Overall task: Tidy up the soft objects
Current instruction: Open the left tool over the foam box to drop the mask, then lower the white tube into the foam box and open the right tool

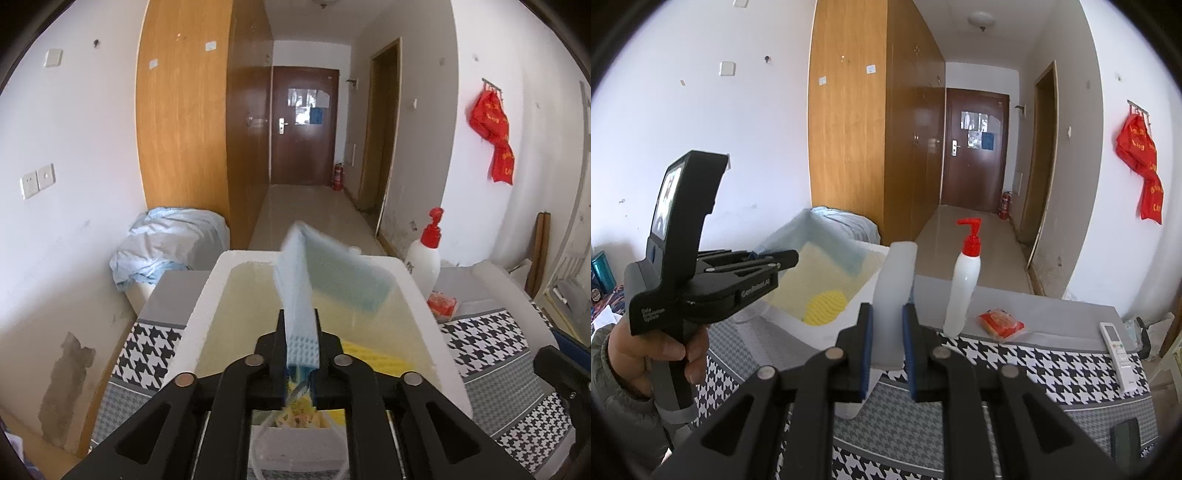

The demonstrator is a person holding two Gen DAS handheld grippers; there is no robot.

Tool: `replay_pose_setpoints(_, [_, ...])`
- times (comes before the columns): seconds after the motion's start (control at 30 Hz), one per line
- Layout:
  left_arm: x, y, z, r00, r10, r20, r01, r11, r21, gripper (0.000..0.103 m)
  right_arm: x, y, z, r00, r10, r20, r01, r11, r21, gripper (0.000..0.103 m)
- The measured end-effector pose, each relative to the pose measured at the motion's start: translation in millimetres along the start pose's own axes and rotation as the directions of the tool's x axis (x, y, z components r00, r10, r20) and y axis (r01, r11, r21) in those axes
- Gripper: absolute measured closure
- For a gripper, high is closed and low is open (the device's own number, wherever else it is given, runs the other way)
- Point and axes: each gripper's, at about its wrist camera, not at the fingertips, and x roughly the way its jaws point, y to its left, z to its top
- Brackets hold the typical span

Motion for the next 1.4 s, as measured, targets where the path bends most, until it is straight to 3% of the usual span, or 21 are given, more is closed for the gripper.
replay_pose_setpoints(0.07, [0.6,2.9,0.2,1.000,-0.003,-0.002,0.003,1.000,-0.007,0.055,0.4,0.5,0.3,1.000,-0.002,0.000,0.002,1.000,-0.001,0.084])
replay_pose_setpoints(0.13, [-2.4,6.3,0.2,1.000,-0.005,0.012,0.005,1.000,-0.023,0.039,1.2,0.8,0.9,1.000,-0.004,0.000,0.004,1.000,0.000,0.084])
replay_pose_setpoints(0.2, [-7.4,9.0,0.7,1.000,-0.001,0.029,0.002,1.000,-0.029,0.033,2.9,1.5,2.0,1.000,-0.007,-0.002,0.007,1.000,0.000,0.084])
replay_pose_setpoints(0.27, [-11.7,11.1,0.9,0.999,-0.005,0.043,0.006,0.999,-0.041,0.017,4.4,2.7,2.9,1.000,-0.007,-0.003,0.007,1.000,-0.002,0.084])
replay_pose_setpoints(0.37, [-22.9,14.5,-0.2,0.997,-0.001,0.082,0.005,0.999,-0.044,0.008,6.5,5.8,4.5,1.000,-0.002,-0.004,0.002,1.000,-0.010,0.084])
replay_pose_setpoints(0.73, [-48.7,23.0,-4.6,0.985,0.037,0.168,-0.034,0.999,-0.020,0.001,16.9,15.0,13.0,1.000,0.024,-0.005,-0.024,1.000,-0.010,0.084])
replay_pose_setpoints(1.4, [-60.8,59.5,-15.2,0.979,0.107,0.175,-0.099,0.994,-0.054,0.001,38.4,37.8,28.9,0.996,0.087,-0.026,-0.087,0.996,-0.027,0.084])
